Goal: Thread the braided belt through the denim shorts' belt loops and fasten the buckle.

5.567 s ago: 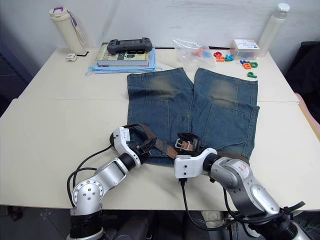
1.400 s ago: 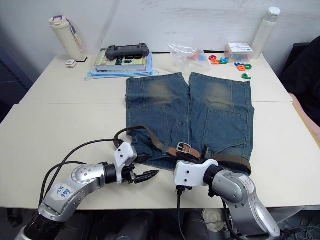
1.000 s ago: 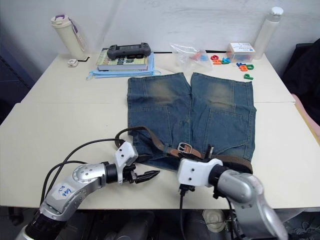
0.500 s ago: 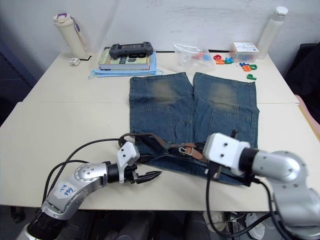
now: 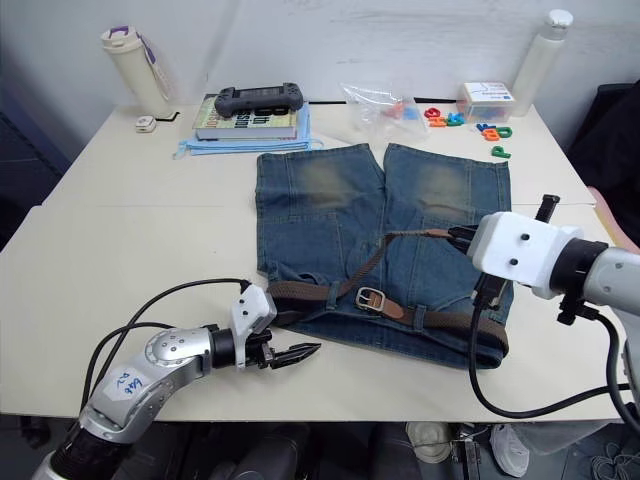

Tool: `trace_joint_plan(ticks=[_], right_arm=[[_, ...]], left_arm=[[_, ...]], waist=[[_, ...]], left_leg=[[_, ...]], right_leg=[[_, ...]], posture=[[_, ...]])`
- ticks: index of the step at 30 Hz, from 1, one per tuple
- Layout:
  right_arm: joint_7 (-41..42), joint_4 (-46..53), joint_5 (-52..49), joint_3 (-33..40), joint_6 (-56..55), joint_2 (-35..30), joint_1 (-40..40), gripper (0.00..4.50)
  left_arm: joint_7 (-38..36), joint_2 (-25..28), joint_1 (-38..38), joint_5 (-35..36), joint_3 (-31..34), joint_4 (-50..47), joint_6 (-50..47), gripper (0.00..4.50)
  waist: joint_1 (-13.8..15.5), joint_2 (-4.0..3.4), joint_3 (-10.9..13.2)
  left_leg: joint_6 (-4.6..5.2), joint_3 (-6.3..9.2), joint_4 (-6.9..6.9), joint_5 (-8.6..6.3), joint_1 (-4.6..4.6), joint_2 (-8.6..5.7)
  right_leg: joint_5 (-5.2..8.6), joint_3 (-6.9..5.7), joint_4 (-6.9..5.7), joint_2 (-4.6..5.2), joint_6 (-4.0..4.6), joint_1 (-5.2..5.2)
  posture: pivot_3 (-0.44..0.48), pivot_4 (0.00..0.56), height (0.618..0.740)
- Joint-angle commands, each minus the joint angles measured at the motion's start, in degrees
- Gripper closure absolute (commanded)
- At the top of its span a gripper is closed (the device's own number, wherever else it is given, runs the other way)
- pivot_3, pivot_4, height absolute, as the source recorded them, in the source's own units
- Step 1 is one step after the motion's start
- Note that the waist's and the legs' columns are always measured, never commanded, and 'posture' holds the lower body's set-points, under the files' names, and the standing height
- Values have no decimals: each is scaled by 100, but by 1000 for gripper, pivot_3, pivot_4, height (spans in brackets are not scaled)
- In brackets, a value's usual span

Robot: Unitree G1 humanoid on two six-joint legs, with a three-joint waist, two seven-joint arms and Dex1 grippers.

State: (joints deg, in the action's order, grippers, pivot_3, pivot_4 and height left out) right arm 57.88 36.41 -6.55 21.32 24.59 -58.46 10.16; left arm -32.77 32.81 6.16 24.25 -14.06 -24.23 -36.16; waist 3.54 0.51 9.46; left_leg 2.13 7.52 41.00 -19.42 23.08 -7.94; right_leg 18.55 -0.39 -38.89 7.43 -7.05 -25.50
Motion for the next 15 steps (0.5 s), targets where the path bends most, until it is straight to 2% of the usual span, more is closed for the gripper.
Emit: trace_joint_plan(ticks=[1,8,15], right_arm=[[-64,-46,46,560,-96,-236,-22,4380],[-12,-231,101,998,-222,-489,-299,4380],[-409,373,-447,423,332,-266,99,4380]], left_arm=[[45,347,-404,-334,80,518,-366,785],[-26,427,-486,-347,207,522,-353,785],[8,310,-434,-399,289,486,-28,785]], waist=[[-22,-2,1],[-73,-18,7],[-87,-42,22]], left_leg=[[0,0,-1,0,0,1],[-1,0,-3,-1,-1,6],[-4,-2,-4,-2,-1,10]], right_leg=[[0,-1,1,0,0,-1],[0,-2,4,-4,1,0],[-1,-1,4,-6,5,0]], posture=[[0,150,659],[0,150,659],[0,150,659]])
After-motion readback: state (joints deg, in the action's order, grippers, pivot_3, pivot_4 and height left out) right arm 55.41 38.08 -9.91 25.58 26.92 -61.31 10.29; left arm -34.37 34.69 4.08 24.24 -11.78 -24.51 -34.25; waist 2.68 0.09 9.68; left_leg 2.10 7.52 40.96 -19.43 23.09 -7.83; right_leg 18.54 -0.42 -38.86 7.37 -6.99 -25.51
